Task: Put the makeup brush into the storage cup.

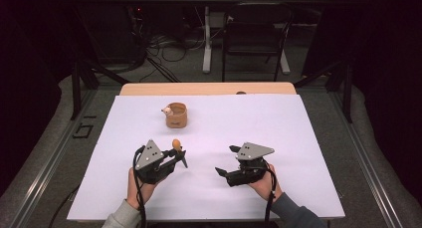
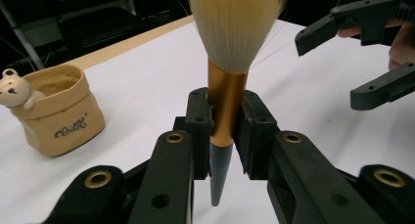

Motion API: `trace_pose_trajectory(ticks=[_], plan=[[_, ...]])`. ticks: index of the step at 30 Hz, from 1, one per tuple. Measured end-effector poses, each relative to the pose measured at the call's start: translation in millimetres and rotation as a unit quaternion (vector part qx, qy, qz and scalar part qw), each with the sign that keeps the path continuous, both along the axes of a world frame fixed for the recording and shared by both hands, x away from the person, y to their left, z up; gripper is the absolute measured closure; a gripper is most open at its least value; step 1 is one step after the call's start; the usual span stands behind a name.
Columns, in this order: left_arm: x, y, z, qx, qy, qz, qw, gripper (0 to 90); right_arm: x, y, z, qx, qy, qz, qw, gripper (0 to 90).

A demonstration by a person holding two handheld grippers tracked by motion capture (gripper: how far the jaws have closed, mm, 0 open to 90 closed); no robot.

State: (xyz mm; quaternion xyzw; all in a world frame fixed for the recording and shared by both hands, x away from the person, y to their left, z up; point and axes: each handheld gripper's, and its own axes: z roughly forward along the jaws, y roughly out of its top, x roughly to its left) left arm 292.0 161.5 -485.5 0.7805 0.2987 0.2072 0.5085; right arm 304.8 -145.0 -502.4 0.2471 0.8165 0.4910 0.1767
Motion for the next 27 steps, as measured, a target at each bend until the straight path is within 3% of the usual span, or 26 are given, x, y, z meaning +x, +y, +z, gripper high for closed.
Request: trace_pose_trajectory(ticks=[9,14,25,27], plan=[[3.8,5.8,-0.5,0.006,0.000,0.010,0.9999,77.6,-2.7,-11.0,-0.5,-0.001,-0.011,-0.011,0.9999,12.1],[5.9,8.7,-1.2,0.008,-0.001,0.015,0.9999,77.6,-5.0,-18.8,-0.4,0.002,-0.019,-0.025,0.9995,5.9],[10.2,15.3,-1.7,0.015,0.000,0.024,0.9996,77.6,-10.4,-41.8,3.4,0.043,-0.042,-0.053,0.9968,0.0],[11.1,16.0,-2.1,0.015,0.002,0.026,0.9996,77.6,-11.7,-45.8,4.0,0.040,-0.044,-0.053,0.9968,0.0]])
